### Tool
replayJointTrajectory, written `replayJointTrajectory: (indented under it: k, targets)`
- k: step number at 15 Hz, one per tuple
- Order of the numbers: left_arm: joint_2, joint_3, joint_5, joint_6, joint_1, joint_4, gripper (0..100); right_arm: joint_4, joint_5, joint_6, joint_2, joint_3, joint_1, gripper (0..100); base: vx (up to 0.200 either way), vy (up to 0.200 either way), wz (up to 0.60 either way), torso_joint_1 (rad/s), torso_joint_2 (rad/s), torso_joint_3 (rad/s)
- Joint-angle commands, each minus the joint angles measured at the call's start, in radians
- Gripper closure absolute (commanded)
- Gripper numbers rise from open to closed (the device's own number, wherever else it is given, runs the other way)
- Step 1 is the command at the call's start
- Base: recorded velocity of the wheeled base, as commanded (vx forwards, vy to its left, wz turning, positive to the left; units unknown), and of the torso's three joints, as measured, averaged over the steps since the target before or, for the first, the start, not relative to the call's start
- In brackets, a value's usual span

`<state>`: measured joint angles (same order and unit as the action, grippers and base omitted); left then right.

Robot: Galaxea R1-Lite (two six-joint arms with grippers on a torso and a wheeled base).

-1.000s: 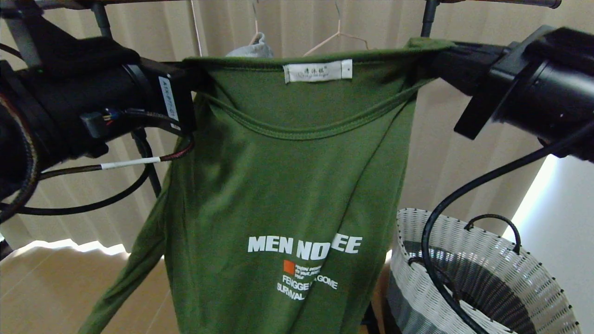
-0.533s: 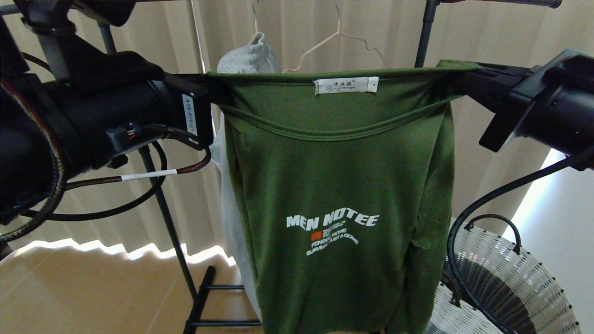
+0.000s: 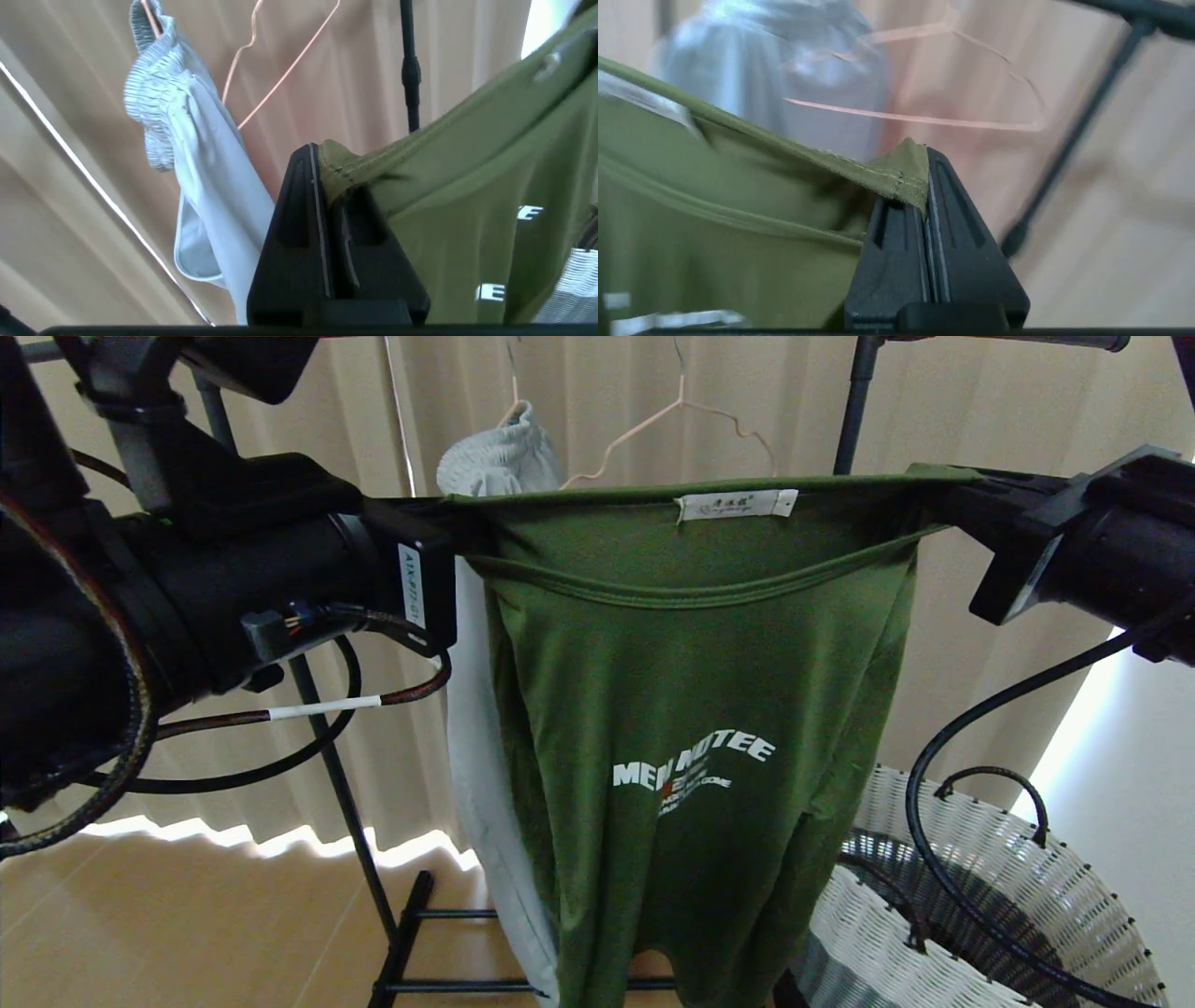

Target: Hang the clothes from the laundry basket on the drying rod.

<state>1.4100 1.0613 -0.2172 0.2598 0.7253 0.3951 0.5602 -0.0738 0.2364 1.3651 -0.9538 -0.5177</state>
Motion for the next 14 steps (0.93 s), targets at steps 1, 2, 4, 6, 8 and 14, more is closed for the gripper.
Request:
replayJointTrajectory:
  k: [1, 2, 4, 6, 8, 14]
  targets:
    - [0.003, 0.0, -0.001, -0.001, 0.002, 0.001, 100, 0.001, 0.0, 0.0, 0.008, 0.001, 0.01, 100, 0.0, 0.0, 0.0, 0.0, 0.0, 0.0]
    - [0.003, 0.0, -0.001, -0.001, 0.002, 0.002, 100, 0.001, 0.0, 0.0, 0.006, 0.001, 0.01, 100, 0.0, 0.0, 0.0, 0.0, 0.0, 0.0]
    - [0.018, 0.014, 0.006, -0.001, 0.002, 0.004, 100, -0.002, 0.0, 0.001, 0.011, -0.005, 0.01, 100, 0.0, 0.0, 0.0, 0.0, 0.0, 0.0]
    - [0.06, 0.063, -0.001, -0.004, 0.022, 0.004, 100, -0.003, 0.0, 0.001, 0.012, -0.01, 0.01, 100, 0.0, 0.0, 0.0, 0.0, 0.0, 0.0]
    - [0.084, 0.106, -0.002, -0.004, 0.029, 0.004, 100, -0.006, 0.0, 0.001, -0.004, -0.008, 0.01, 100, 0.0, 0.0, 0.0, 0.0, 0.0, 0.0]
    - [0.195, 0.177, -0.005, -0.007, -0.012, 0.004, 100, -0.207, 0.005, -0.002, -0.158, 0.003, -0.053, 100, 0.0, 0.0, 0.0, 0.0, 0.0, 0.0]
